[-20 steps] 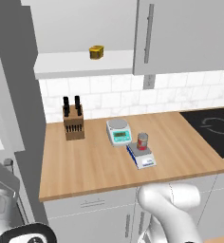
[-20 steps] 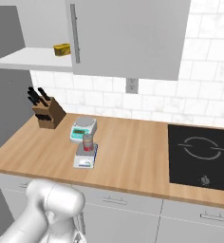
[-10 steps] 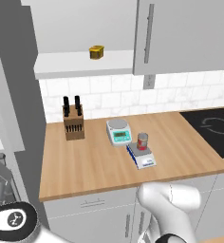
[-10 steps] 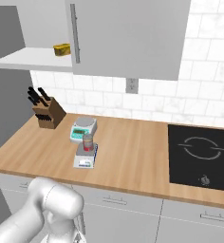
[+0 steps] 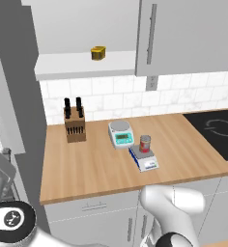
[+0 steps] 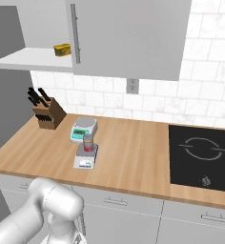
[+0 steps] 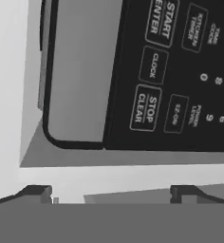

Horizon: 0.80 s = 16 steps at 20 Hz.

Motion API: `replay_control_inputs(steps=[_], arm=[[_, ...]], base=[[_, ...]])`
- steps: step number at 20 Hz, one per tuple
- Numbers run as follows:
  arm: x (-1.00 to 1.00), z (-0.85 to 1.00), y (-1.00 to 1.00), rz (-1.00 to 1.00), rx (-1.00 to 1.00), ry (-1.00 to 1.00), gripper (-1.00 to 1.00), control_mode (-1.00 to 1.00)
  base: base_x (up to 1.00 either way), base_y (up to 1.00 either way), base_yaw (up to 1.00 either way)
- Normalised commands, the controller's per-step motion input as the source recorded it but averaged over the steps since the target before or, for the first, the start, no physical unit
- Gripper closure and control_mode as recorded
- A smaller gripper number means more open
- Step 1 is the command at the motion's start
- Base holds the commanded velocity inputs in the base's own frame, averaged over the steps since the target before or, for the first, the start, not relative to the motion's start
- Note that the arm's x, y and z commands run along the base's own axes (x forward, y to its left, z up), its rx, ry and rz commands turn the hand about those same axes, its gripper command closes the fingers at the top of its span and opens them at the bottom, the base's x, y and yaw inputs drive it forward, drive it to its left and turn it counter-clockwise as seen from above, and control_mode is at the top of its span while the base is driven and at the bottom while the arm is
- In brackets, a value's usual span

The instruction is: Pick the canned food and place it on the digital scale for weighing, and close the cabinet.

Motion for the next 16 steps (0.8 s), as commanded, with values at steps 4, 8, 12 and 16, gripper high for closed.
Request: replay_control_inputs(steps=[4,8,12,16], arm=[[0.03,0.25,-0.79,-0.04,0.0,0.0,-1.0,-1.0],[0.24,0.45,-0.89,-0.01,0.07,0.01,-1.0,-1.0],[-0.01,0.76,-1.0,-0.01,0.18,-0.01,-1.0,-1.0],[-0.02,0.89,-1.0,0.0,0.2,-0.06,-1.0,-1.0]], base=[[0.0,0.0,0.0],[0.0,0.0,0.0],[0.0,0.0,0.0],[0.0,0.0,0.0]])
